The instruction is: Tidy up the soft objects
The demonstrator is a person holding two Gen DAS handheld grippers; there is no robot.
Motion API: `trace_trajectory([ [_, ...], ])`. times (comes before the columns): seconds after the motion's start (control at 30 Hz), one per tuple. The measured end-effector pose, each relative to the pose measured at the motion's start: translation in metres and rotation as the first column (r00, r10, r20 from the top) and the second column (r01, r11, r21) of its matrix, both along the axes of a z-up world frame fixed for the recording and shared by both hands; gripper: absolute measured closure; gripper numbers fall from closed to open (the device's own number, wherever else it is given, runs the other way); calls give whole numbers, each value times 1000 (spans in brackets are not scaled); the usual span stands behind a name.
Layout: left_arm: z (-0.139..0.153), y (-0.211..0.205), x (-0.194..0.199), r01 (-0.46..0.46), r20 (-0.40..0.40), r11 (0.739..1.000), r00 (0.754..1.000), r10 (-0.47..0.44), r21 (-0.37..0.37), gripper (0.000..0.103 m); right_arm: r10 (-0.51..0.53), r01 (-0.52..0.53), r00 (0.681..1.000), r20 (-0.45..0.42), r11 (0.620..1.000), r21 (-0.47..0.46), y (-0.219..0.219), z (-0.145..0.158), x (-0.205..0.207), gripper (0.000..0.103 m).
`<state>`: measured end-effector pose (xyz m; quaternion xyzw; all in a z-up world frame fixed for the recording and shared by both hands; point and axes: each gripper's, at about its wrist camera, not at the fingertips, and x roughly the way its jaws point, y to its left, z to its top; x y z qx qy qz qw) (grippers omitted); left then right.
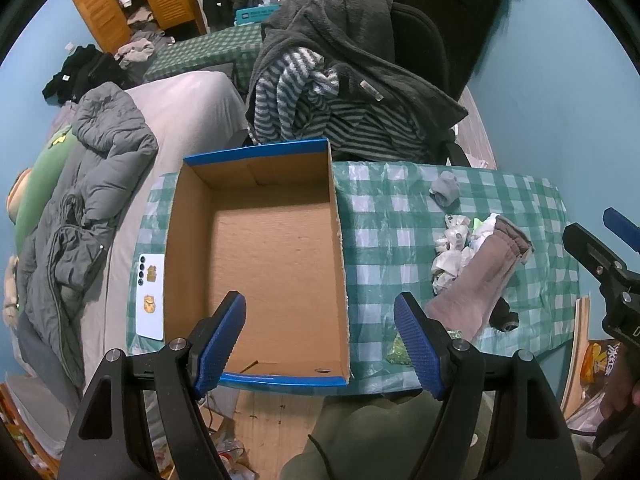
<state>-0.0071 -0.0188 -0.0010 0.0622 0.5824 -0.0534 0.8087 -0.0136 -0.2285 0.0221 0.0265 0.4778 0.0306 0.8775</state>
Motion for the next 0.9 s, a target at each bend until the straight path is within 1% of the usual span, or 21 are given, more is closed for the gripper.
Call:
trace_trajectory([
  [0.43, -1, -10, -3, 14, -9, 1000, 1000, -14, 6, 25, 0, 0, 1000, -5, 1000, 5, -4, -2, -3, 2],
  [0.9, -2, -11, -4, 13, -11, 1000, 1000, -13, 6, 25, -2, 2, 1000, -11, 1000, 7, -6, -3, -2, 2],
])
